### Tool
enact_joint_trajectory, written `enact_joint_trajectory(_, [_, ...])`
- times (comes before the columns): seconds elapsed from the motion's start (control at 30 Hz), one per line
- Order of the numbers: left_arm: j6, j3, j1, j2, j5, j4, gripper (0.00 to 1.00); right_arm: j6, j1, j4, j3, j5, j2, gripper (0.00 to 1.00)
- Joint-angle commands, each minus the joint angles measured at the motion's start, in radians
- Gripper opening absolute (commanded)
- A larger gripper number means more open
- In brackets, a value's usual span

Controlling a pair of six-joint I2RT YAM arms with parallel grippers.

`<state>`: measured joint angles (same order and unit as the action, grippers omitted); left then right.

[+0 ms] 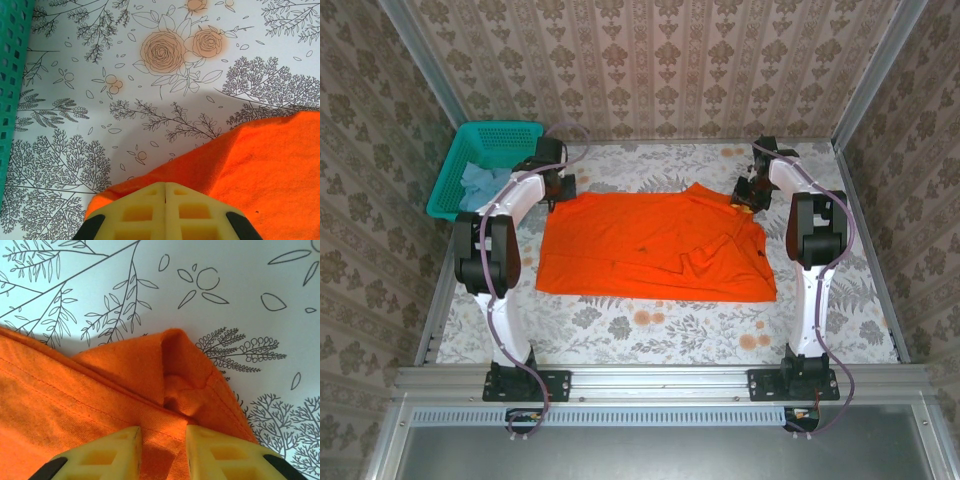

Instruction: Fold and stack the t-shirts

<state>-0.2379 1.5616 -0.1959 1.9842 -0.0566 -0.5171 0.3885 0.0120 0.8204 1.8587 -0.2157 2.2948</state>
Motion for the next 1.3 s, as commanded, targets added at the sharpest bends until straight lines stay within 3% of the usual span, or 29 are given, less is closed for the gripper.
enact_joint_trajectory(0.0, [0.015, 0.019, -0.007, -0.004, 0.008, -0.021, 0.0, 0.008, -0.006, 0.044, 0.011, 0.016, 0.021, 0.32])
enact_joint_trajectory(0.1, [0.014, 0.018, -0.006, -0.003, 0.009, -0.021, 0.0, 0.014, -0.006, 0.042, 0.012, 0.019, 0.025, 0.31])
enact_joint_trajectory(0.43, [0.016, 0.022, -0.006, 0.001, 0.006, -0.023, 0.0, 0.021, -0.006, 0.04, 0.025, 0.017, 0.032, 0.08])
enact_joint_trajectory(1.27, [0.019, 0.057, -0.006, 0.035, 0.0, -0.034, 0.0, 0.015, 0.004, 0.044, 0.025, -0.035, -0.082, 0.07])
